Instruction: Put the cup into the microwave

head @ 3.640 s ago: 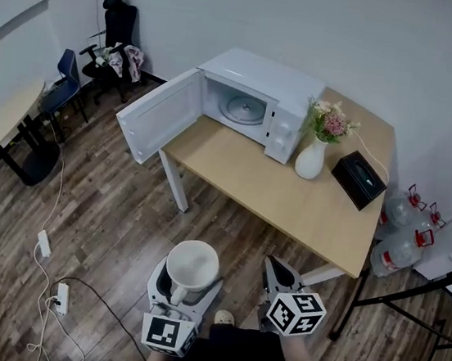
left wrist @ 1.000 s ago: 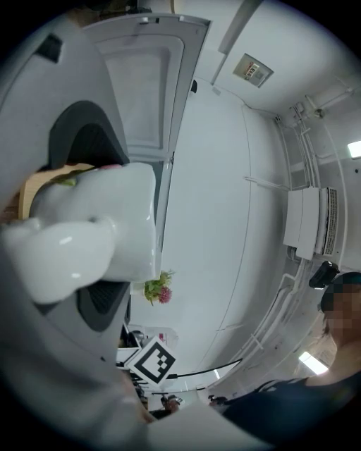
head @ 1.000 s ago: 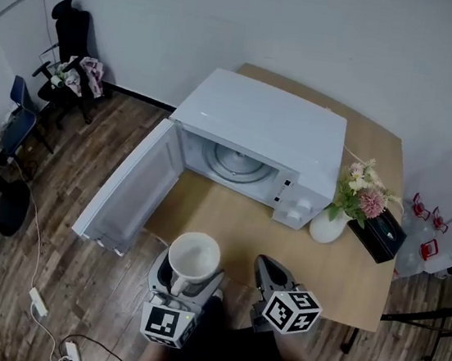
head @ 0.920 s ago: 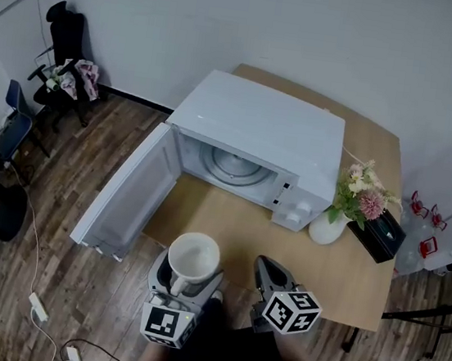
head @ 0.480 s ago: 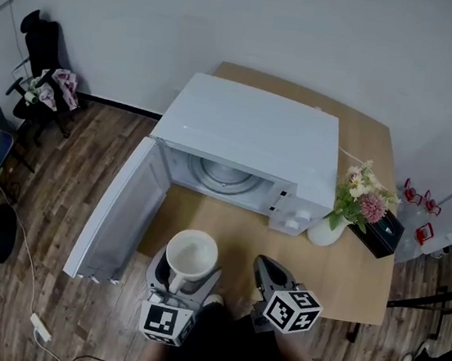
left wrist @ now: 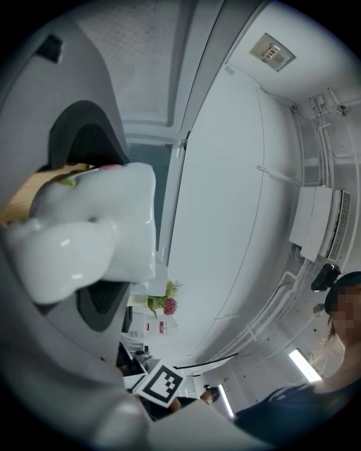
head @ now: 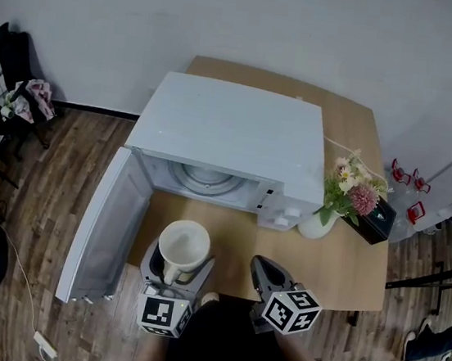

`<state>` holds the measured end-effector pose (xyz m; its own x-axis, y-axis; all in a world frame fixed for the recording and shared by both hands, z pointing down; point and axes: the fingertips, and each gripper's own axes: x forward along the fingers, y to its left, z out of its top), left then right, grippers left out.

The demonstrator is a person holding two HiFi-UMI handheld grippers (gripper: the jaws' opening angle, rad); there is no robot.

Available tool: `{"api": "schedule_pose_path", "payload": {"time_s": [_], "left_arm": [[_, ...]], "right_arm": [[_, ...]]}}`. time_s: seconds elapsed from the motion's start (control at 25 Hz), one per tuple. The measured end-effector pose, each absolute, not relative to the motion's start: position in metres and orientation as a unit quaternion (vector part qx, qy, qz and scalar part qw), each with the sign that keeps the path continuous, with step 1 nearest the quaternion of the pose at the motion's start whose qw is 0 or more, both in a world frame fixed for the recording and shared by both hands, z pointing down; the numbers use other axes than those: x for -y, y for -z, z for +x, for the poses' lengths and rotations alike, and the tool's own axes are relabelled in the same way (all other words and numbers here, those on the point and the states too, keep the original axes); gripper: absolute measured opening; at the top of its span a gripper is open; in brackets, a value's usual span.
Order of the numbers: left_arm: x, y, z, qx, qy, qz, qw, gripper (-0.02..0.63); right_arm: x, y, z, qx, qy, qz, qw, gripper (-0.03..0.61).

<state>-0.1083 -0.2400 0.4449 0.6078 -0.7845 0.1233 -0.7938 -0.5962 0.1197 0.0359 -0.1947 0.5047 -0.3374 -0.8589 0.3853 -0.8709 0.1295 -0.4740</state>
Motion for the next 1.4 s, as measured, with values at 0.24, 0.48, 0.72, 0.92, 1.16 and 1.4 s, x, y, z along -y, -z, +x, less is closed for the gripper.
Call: {"api": "schedule_pose_path", "payload": {"time_s": [0.24, 0.48, 0.72, 0.92, 1.16, 1.4], "left_arm": [[0.263, -0.445, -0.099, 0.443, -0.024, 0.893, 0.078, 0.459], [0.288, -0.448, -0.093, 0.452, -0.024, 0.889, 0.074, 0.458], [0.313, -0.459, -0.086, 0.458, -0.033, 0.886, 0.071, 0.457], [0.335, -0.460, -0.078, 0.459, -0.032, 0.886, 0.062, 0.459], [0.354, -0.472, -0.071, 0.462, -0.035, 0.884, 0.067, 0.457], [0.377, -0.481, -0.067, 0.470, -0.038, 0.879, 0.068, 0.459]], "right_arm": [[0.211, -0.501, 0.039, 0.758, -0.309, 0.574, 0.023, -0.006], [0.238, -0.497, 0.033, 0.773, -0.293, 0.561, 0.032, -0.006], [0.259, -0.498, 0.028, 0.782, -0.287, 0.551, 0.039, -0.006], [0.271, -0.505, 0.025, 0.784, -0.286, 0.549, 0.045, -0.006], [0.282, -0.514, 0.021, 0.787, -0.284, 0.544, 0.056, -0.006], [0.288, -0.520, 0.019, 0.790, -0.287, 0.538, 0.065, -0.006]]}}
